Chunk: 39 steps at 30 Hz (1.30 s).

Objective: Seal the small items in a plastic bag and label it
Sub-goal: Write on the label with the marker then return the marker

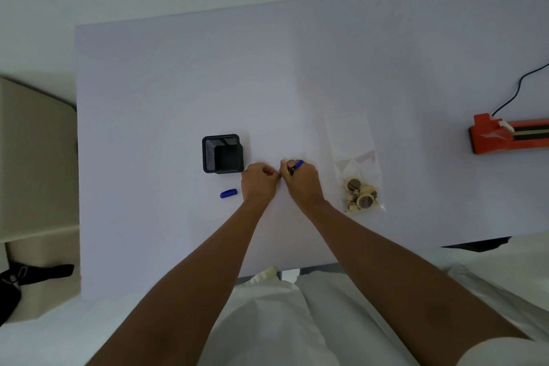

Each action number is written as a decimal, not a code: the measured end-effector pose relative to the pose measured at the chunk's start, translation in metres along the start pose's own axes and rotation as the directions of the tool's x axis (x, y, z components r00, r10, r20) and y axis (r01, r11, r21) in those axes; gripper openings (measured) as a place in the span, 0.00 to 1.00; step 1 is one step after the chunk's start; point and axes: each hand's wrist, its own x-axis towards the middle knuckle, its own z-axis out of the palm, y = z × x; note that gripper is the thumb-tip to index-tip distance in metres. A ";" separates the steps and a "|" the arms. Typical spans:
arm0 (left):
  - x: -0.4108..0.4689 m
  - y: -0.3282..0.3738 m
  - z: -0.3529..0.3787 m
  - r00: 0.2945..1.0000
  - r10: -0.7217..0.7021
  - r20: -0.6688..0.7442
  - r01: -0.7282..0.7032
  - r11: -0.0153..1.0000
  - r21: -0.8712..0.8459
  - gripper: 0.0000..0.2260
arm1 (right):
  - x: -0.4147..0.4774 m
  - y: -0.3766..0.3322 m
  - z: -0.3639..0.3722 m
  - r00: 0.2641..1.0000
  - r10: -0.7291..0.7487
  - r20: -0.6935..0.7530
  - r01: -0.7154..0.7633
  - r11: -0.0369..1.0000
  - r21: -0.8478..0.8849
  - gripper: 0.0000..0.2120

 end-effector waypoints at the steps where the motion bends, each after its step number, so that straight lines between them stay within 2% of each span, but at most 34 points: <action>1: 0.000 0.000 0.000 1.000 -0.001 0.000 0.001 1.000 0.000 0.07 | 0.000 0.000 0.000 1.000 0.002 0.000 -0.002 1.000 -0.002 0.21; 7: 0.000 0.000 -0.001 1.000 0.016 -0.001 -0.016 1.000 0.007 0.05 | 0.001 0.000 -0.001 0.999 0.042 -0.024 -0.042 0.999 -0.023 0.21; 14: 0.000 0.000 0.000 1.000 0.012 0.004 -0.012 1.000 0.006 0.07 | -0.007 0.000 0.002 1.000 -0.021 0.016 0.021 0.999 0.035 0.20; 39: 0.000 -0.001 0.001 1.000 0.010 -0.006 -0.010 1.000 0.011 0.05 | -0.007 -0.002 -0.004 1.000 -0.007 -0.028 0.007 1.000 -0.004 0.22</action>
